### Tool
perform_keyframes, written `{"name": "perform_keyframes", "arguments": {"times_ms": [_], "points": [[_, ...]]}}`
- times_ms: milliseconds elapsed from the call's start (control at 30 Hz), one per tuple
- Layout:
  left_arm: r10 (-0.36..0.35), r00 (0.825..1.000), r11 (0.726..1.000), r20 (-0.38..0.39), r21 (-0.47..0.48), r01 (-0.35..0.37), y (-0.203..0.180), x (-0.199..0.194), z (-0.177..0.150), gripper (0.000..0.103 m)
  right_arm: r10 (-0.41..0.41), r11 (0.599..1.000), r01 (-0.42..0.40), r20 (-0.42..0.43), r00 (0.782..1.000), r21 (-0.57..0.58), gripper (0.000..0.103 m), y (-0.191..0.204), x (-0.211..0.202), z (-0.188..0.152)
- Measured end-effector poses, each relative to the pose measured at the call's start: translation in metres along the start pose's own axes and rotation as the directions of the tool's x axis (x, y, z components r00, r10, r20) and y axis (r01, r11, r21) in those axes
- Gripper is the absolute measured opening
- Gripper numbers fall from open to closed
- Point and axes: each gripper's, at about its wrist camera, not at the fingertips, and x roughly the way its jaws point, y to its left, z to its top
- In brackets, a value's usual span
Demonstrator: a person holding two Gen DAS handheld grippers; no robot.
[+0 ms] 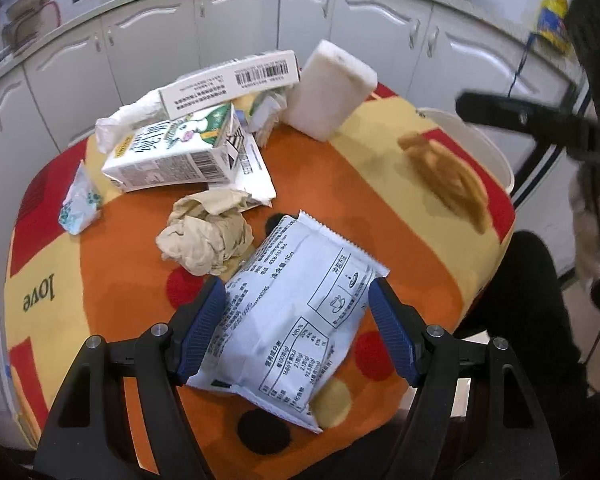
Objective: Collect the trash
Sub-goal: 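Grasp the white printed packet with left tool while right tool grasps white sponge, then carry packet and sponge to the bucket and release both inside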
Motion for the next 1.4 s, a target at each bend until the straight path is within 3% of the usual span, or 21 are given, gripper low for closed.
{"name": "perform_keyframes", "arguments": {"times_ms": [167, 333, 500, 567, 633, 700, 733, 800, 867, 1033, 1400], "points": [[-0.035, 0.999, 0.999, -0.009, 0.008, 0.035, 0.005, 0.009, 0.002, 0.080, 0.022, 1.000, -0.022, 0.001, 1.000, 0.006, 0.092, 0.001, 0.011, 0.011], [-0.103, 0.994, 0.994, -0.020, -0.034, 0.102, 0.012, 0.013, 0.005, 0.080, 0.041, 0.999, -0.041, -0.010, 0.999, -0.024, 0.092, 0.005, 0.037, 0.028], [-0.176, 0.983, 0.984, -0.050, -0.026, 0.175, 0.014, 0.008, 0.001, 0.080, 0.066, 0.997, -0.068, -0.031, 0.997, -0.035, 0.092, 0.005, 0.066, 0.044], [-0.172, 0.983, 0.985, -0.059, -0.003, 0.172, 0.013, 0.008, -0.001, 0.080, 0.083, 0.996, -0.084, -0.028, 0.996, -0.035, 0.091, 0.004, 0.078, 0.049], [-0.149, 0.986, 0.989, -0.071, 0.012, 0.150, 0.012, 0.012, -0.001, 0.080, 0.105, 0.994, -0.106, -0.031, 0.994, -0.027, 0.076, 0.002, 0.088, 0.052], [-0.155, 0.985, 0.988, -0.070, 0.004, 0.156, 0.009, 0.016, -0.001, 0.079, 0.144, 0.990, -0.144, -0.052, 0.988, -0.002, 0.045, -0.001, 0.097, 0.053], [-0.149, 0.987, 0.989, -0.059, 0.000, 0.149, 0.007, 0.017, -0.002, 0.079, 0.153, 0.988, -0.152, -0.054, 0.987, 0.011, 0.044, -0.003, 0.099, 0.053], [-0.141, 0.989, 0.990, -0.053, 0.010, 0.142, 0.003, 0.018, -0.002, 0.072, 0.157, 0.988, -0.157, -0.024, 0.987, 0.009, 0.041, -0.004, 0.094, 0.051], [-0.141, 0.989, 0.989, -0.038, 0.026, 0.142, 0.000, 0.015, -0.001, 0.058, 0.159, 0.987, -0.159, -0.002, 0.987, 0.001, 0.040, -0.005, 0.084, 0.049], [-0.148, 0.989, 0.989, 0.010, 0.010, 0.148, -0.005, 0.002, 0.009, 0.041, 0.160, 0.987, -0.161, 0.052, 0.986, 0.011, 0.040, -0.016, 0.049, 0.039], [-0.187, 0.980, 0.982, 0.073, 0.019, 0.186, -0.038, -0.010, 0.033, 0.041, 0.137, 0.989, -0.143, 0.113, 0.984, 0.044, 0.040, -0.038, -0.004, 0.019]]}}
